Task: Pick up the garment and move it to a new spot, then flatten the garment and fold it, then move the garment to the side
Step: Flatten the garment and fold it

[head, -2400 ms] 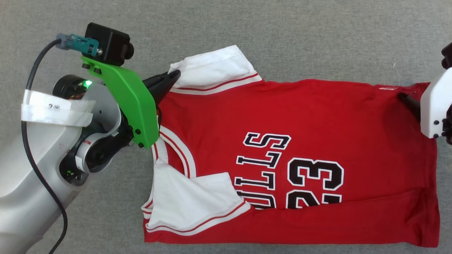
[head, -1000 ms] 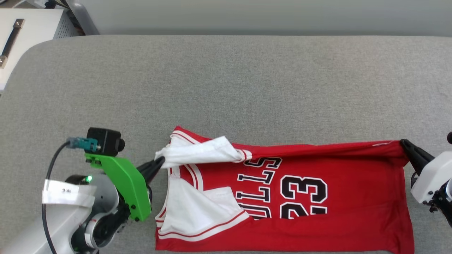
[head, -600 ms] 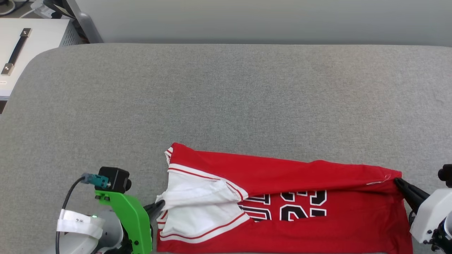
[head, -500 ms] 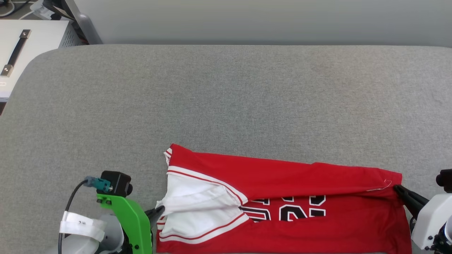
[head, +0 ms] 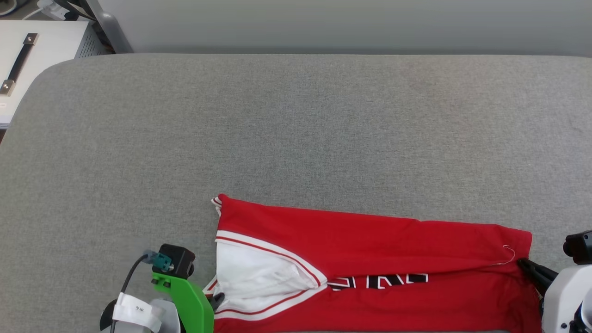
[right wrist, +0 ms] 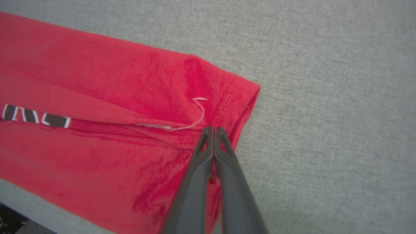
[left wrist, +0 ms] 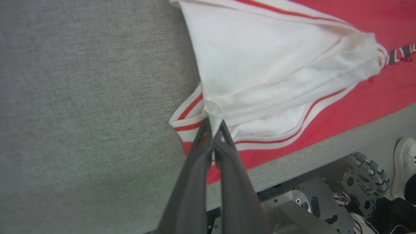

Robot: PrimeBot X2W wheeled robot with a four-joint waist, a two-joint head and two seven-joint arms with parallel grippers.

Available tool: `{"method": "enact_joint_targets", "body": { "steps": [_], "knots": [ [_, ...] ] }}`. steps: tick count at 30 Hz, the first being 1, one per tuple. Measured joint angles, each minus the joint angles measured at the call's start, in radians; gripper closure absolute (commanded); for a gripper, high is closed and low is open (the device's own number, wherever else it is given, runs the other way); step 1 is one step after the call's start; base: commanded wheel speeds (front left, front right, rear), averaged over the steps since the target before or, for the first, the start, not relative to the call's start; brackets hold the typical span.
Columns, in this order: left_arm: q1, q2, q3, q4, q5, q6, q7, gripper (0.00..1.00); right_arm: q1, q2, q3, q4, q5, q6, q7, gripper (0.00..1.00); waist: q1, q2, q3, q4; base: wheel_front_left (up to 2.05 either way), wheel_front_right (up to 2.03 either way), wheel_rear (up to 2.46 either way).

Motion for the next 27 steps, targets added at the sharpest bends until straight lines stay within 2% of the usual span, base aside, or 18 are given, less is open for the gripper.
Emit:
{"method": "enact_joint_targets", "body": {
  "steps": [2, 3, 4, 5, 15, 21, 27],
  "knots": [
    [-0.002, -0.009, -0.007, 0.019, 0.007, -0.006, -0.005, 0.54, 0.000, 0.001, 0.007, 0.007, -0.002, 0.000, 0.000, 1.00, 0.0000, 0.0001, 0.004, -0.001, 0.00, 0.00, 0.00],
    [-0.003, -0.012, -0.011, 0.029, 0.011, -0.010, -0.009, 0.00, 0.000, 0.003, 0.010, 0.011, -0.002, 0.000, 0.000, 1.00, 0.0000, 0.0000, 0.006, -0.001, 0.00, 0.00, 0.00],
    [-0.005, -0.015, -0.013, 0.038, 0.014, -0.010, -0.012, 0.00, -0.001, 0.006, 0.013, 0.017, -0.002, 0.000, 0.001, 0.87, 0.0000, 0.0000, 0.006, -0.002, 0.00, 0.00, 0.00],
    [-0.006, -0.019, -0.014, 0.047, 0.015, -0.010, -0.013, 0.00, -0.001, 0.009, 0.015, 0.023, -0.002, 0.000, 0.001, 0.00, 0.0000, 0.0000, 0.006, -0.003, 0.00, 0.00, 0.00],
    [-0.007, -0.045, -0.001, 0.082, 0.015, -0.024, -0.077, 0.00, 0.004, 0.011, 0.021, 0.029, 0.030, 0.000, 0.021, 0.00, 0.0000, 0.0000, -0.040, -0.006, 0.00, 0.00, 0.00],
    [-0.006, -0.048, 0.058, 0.027, 0.023, 0.021, -0.184, 0.00, 0.038, 0.009, -0.058, -0.023, 0.065, 0.000, 0.063, 0.00, 0.0000, 0.0000, -0.086, -0.008, 0.00, 0.00, 0.00],
    [0.001, -0.057, 0.123, -0.020, 0.053, 0.077, -0.308, 0.00, 0.078, 0.060, -0.195, -0.082, 0.083, 0.000, 0.174, 0.00, 0.0000, 0.0000, -0.104, -0.004, 0.00, 0.00, 0.00]
  ]
}}
